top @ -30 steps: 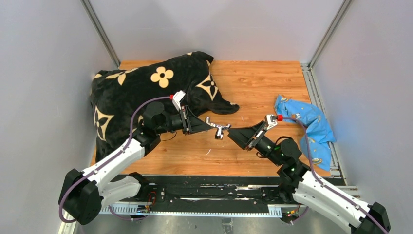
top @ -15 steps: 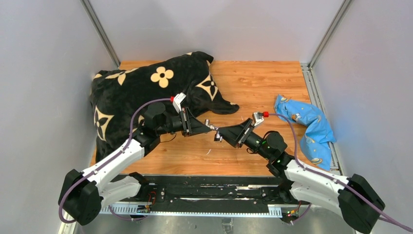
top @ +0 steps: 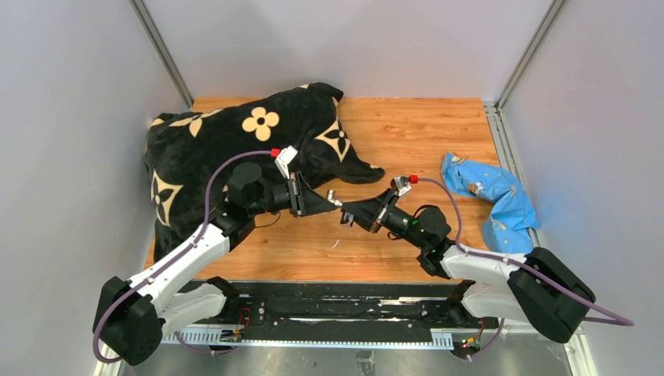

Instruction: Install the water faucets

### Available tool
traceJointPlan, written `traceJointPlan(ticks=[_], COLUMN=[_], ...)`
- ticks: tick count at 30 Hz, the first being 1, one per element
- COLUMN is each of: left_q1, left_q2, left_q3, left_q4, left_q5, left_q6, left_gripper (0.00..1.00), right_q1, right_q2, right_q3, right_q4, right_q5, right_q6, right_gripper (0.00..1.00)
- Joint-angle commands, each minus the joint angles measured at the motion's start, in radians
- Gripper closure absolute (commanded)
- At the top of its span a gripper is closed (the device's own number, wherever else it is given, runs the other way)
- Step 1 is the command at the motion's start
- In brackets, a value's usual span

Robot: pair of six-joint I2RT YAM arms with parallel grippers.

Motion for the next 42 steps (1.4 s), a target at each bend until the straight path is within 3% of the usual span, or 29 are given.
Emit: traceJointPlan(ticks=[1,3,7,9,12,14,21,25,28,30,32,34,36,38,42], left_q1=[-0.013,-0.013,-0.013,-0.013,-0.014,-0.013,-0.005,-0.002,0.0,0.002,0.012,0.024,0.035,0.039,0.049], left_q2=[-0.024,-0.039,-0.056,-0.04,-0.013,-0.009,-0.044,-0.016,0.007,0.026,0.056,0.095,0.125,0.143,0.18], left_q3=[-0.014,-0.043,-0.132,-0.146,-0.151,-0.148,-0.115,-0.061,-0.023,-0.002,0.048,0.098,0.117,0.125,0.157], left_q4=[0.194,0.296,0.546,0.607,0.645,0.623,0.436,0.383,0.317,0.296,0.218,0.144,0.144,0.148,0.147], left_q5=[-0.009,-0.033,-0.052,-0.044,-0.049,-0.053,-0.127,-0.098,-0.075,-0.055,-0.018,0.041,0.1,0.121,0.166], left_q6=[0.191,0.231,0.2,0.172,0.111,0.098,0.144,0.131,0.14,0.107,0.06,0.006,-0.072,-0.144,-0.304], left_gripper=[1.0,1.0,1.0,1.0,1.0,1.0,1.0,1.0,1.0,1.0,1.0,1.0,1.0,1.0,1.0], right_q1=[-0.004,-0.005,-0.006,-0.013,-0.015,-0.018,-0.103,-0.209,-0.32,-0.398,-0.46,-0.503,-0.511,-0.511,-0.473], right_q2=[0.056,0.09,0.23,0.266,0.308,0.321,0.275,0.19,0.054,-0.07,-0.21,-0.331,-0.415,-0.476,-0.551], right_q3=[0.022,0.013,-0.008,0.017,0.044,0.051,-0.07,-0.079,-0.058,-0.007,0.091,0.239,0.375,0.472,0.589], right_q4=[0.187,0.203,0.441,0.448,0.448,0.448,0.384,0.305,0.071,-0.193,-0.594,-1.059,-1.366,-1.511,-1.532], right_q5=[-0.056,-0.073,-0.078,-0.135,-0.189,-0.215,-0.196,-0.281,-0.362,-0.413,-0.432,-0.329,-0.145,-0.013,0.055], right_q6=[0.234,0.369,0.597,0.611,0.567,0.541,0.444,0.382,0.277,0.157,-0.037,-0.3,-0.544,-0.73,-1.003], right_gripper=[0.99,0.99,1.0,0.99,0.48,0.36,0.3,0.28,0.27,0.26,0.26,0.25,0.24,0.24,0.26])
